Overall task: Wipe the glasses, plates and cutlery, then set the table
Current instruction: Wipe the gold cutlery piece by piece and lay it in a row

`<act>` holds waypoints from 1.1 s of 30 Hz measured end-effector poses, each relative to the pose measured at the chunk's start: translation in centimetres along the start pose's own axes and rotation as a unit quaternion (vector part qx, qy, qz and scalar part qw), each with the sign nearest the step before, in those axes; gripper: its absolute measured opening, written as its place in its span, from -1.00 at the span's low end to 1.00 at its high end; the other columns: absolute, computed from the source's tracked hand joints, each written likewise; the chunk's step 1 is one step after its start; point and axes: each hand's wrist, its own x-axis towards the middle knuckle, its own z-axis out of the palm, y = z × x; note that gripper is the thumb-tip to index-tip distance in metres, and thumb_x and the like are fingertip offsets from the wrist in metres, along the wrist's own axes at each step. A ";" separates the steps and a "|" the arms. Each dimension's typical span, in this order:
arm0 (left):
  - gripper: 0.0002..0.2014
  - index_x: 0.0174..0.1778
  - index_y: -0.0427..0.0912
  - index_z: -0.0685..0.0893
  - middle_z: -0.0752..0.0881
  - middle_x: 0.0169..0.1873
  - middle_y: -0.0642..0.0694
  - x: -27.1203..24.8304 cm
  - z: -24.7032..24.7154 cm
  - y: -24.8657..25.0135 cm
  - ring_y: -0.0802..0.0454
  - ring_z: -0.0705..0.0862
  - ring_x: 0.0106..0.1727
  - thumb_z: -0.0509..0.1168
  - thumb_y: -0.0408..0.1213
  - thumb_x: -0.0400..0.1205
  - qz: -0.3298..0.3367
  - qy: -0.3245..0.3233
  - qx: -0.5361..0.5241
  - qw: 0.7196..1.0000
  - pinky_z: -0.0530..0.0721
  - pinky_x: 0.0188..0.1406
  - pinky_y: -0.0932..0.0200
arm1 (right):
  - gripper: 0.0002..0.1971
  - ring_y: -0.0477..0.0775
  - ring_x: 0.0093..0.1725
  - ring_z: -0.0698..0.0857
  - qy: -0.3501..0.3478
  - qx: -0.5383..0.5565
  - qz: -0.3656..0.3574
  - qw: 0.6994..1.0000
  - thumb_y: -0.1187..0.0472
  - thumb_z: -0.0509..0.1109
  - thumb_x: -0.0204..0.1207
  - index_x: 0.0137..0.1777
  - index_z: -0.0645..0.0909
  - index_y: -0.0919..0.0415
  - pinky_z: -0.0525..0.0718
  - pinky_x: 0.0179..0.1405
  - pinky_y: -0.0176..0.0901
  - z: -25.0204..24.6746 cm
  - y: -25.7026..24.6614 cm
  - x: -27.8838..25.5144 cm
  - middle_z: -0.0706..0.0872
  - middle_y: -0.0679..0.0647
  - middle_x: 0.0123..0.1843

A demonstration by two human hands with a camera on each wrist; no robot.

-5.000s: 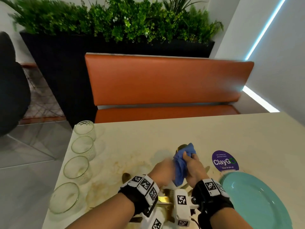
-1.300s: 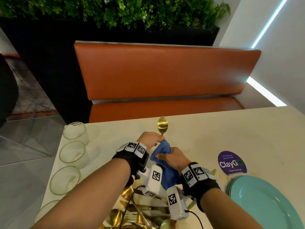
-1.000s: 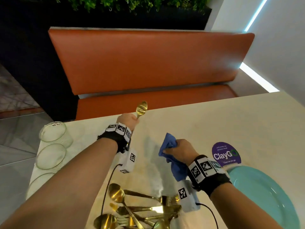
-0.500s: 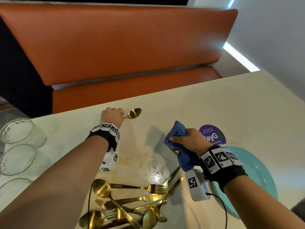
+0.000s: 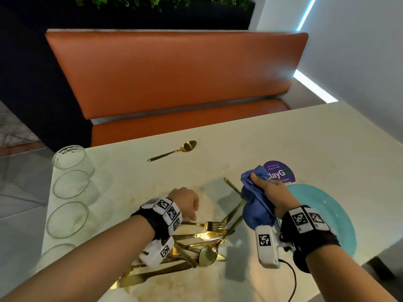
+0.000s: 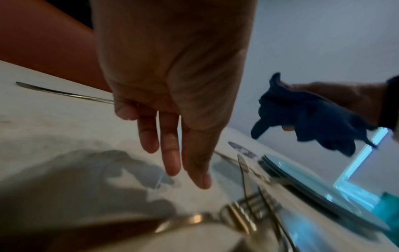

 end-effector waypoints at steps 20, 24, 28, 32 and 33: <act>-0.81 -0.01 -0.23 0.70 0.72 0.08 -0.22 -4.6 -0.7 4.0 -0.15 0.65 0.15 0.26 -0.20 0.65 0.050 0.057 -0.143 0.987 0.53 0.07 0.15 | -0.47 0.28 -0.14 0.71 -0.006 0.008 0.048 0.999 -0.18 0.33 0.50 -0.11 0.67 0.40 0.65 -0.10 0.03 2.9 5.4 -5.1 0.77 0.29 -0.19; -0.84 -0.34 -0.19 0.55 0.59 -0.30 -0.15 -6.3 -0.8 6.0 -0.09 0.58 -0.12 0.24 -0.38 0.58 0.093 0.044 -0.193 0.976 0.43 -0.20 0.17 | -0.65 0.31 -0.11 0.71 -0.004 0.092 0.026 0.995 0.16 0.47 0.46 0.06 0.65 0.48 0.66 -0.07 0.14 5.5 4.5 -4.9 0.74 0.43 -0.10; -0.72 -0.40 -0.09 0.47 0.52 -0.44 -0.03 -7.3 -1.3 5.3 -0.05 0.60 -0.37 0.29 -0.36 0.63 0.057 0.025 -0.323 0.944 0.58 -0.30 0.15 | -0.81 0.17 -0.33 0.66 0.030 0.024 -0.037 0.999 0.28 0.37 0.51 -0.26 0.57 0.42 0.60 -0.28 -0.12 5.5 2.8 -3.8 0.68 0.24 -0.39; -0.88 -0.22 -0.17 0.60 0.63 -0.28 -0.14 -8.9 -2.8 4.3 -0.07 0.67 -0.28 0.29 -0.35 0.64 0.039 0.021 -0.398 0.916 0.73 0.05 -0.06 | -0.69 0.14 -0.38 0.55 0.054 -0.188 -0.186 0.963 0.23 0.33 0.55 -0.43 0.52 0.29 0.45 -0.34 -0.17 5.6 -0.1 -4.3 0.60 0.18 -0.42; -0.95 -0.13 -0.19 0.64 0.67 -0.21 -0.20 -9.3 -3.0 3.9 -0.09 0.68 -0.21 0.30 -0.34 0.64 0.036 0.019 -0.389 0.920 0.74 0.11 -0.08 | -0.71 0.17 -0.32 0.59 0.072 -0.224 -0.198 0.952 0.18 0.32 0.56 -0.37 0.56 0.31 0.50 -0.30 -0.15 5.2 -0.9 -4.2 0.64 0.20 -0.37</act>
